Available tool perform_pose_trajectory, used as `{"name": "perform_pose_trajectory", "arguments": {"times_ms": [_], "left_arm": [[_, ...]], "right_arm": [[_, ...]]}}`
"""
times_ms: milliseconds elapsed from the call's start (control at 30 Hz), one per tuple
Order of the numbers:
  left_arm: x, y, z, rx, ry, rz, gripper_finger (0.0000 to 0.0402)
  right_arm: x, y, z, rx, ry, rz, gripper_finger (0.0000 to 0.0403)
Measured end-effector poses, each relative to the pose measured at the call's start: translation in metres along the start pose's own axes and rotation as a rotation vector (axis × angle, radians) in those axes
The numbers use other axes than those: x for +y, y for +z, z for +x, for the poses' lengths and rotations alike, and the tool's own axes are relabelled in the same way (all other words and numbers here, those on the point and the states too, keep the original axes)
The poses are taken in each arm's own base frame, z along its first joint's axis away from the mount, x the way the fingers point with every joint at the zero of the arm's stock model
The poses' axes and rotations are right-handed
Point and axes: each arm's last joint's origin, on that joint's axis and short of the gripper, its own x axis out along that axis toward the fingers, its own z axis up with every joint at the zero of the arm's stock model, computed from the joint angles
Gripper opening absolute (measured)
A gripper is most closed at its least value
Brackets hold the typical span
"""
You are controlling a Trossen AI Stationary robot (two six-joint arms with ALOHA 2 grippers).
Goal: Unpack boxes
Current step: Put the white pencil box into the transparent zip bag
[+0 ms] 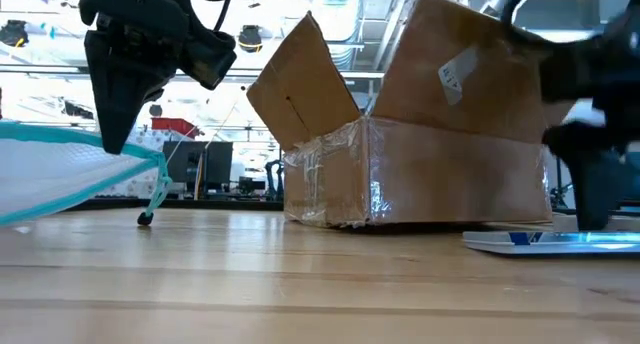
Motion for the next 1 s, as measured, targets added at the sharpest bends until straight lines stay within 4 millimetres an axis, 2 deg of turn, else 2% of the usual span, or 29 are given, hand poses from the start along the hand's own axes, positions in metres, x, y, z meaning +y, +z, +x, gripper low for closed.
{"name": "perform_pose_trajectory", "arguments": {"times_ms": [133,267,500,667,867,1000], "left_arm": [[-0.001,0.0,0.0,0.001,-0.015,0.018,0.0],[-0.001,0.001,0.0,0.002,-0.022,0.032,0.0],[-0.002,0.001,0.0,0.001,-0.025,0.083,0.0],[-0.002,0.001,0.0,-0.004,-0.019,0.118,0.0],[-0.002,0.002,0.0,-0.02,-0.023,0.149,0.0],[-0.007,0.007,-0.001,-0.073,-0.069,0.176,0.0]], "right_arm": [[0.001,0.004,0.012,0.016,0.03,0.031,0.0368],[0.001,0.013,0.013,-0.005,0.055,0.116,0.035],[-0.001,0.038,0.006,-0.038,0.12,0.187,0.0225],[-0.009,0.052,0.005,-0.083,0.137,0.26,0.0223],[-0.005,0.1,-0.017,-0.337,0.287,0.298,0.0223],[-0.01,0.127,-0.011,-0.37,0.278,0.331,0.0223]]}}
